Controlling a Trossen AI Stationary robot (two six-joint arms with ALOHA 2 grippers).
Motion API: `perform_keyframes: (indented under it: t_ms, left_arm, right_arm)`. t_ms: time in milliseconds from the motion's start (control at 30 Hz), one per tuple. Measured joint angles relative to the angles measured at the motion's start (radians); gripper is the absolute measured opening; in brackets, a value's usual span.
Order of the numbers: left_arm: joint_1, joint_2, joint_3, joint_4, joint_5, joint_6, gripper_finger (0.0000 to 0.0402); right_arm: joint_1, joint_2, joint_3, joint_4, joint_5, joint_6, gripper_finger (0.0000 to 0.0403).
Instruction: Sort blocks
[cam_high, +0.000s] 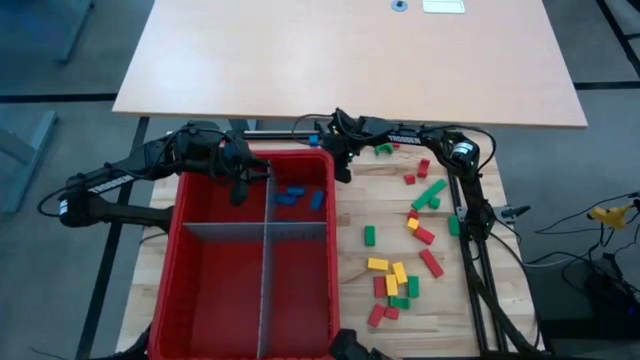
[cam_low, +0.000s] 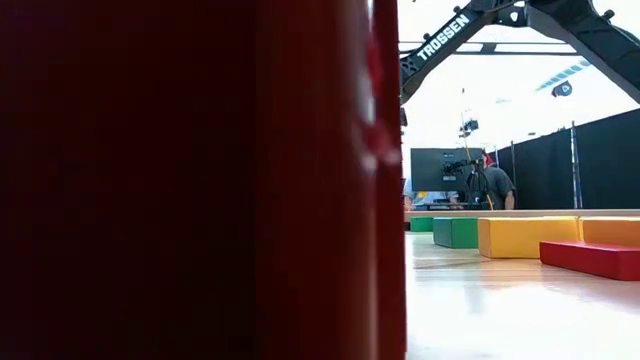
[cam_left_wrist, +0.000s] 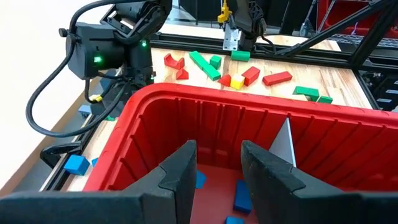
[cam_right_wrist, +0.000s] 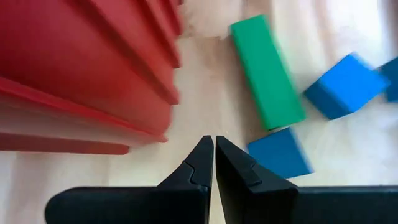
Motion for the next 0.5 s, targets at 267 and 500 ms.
perform_keyframes:
  t_ms: [267, 500]
  left_arm:
    - [0.0, 0.0, 0.0, -0.001, 0.0, -0.002, 0.0114]
    - [0.0, 0.0, 0.0, 0.0, 0.0, 0.005, 0.0114]
  right_arm:
    - [-0.046, -0.008, 0.003, 0.09, 0.022, 0.027, 0.0]
    - [-0.06, -0.006, -0.004, 0.088, 0.005, -0.012, 0.0]
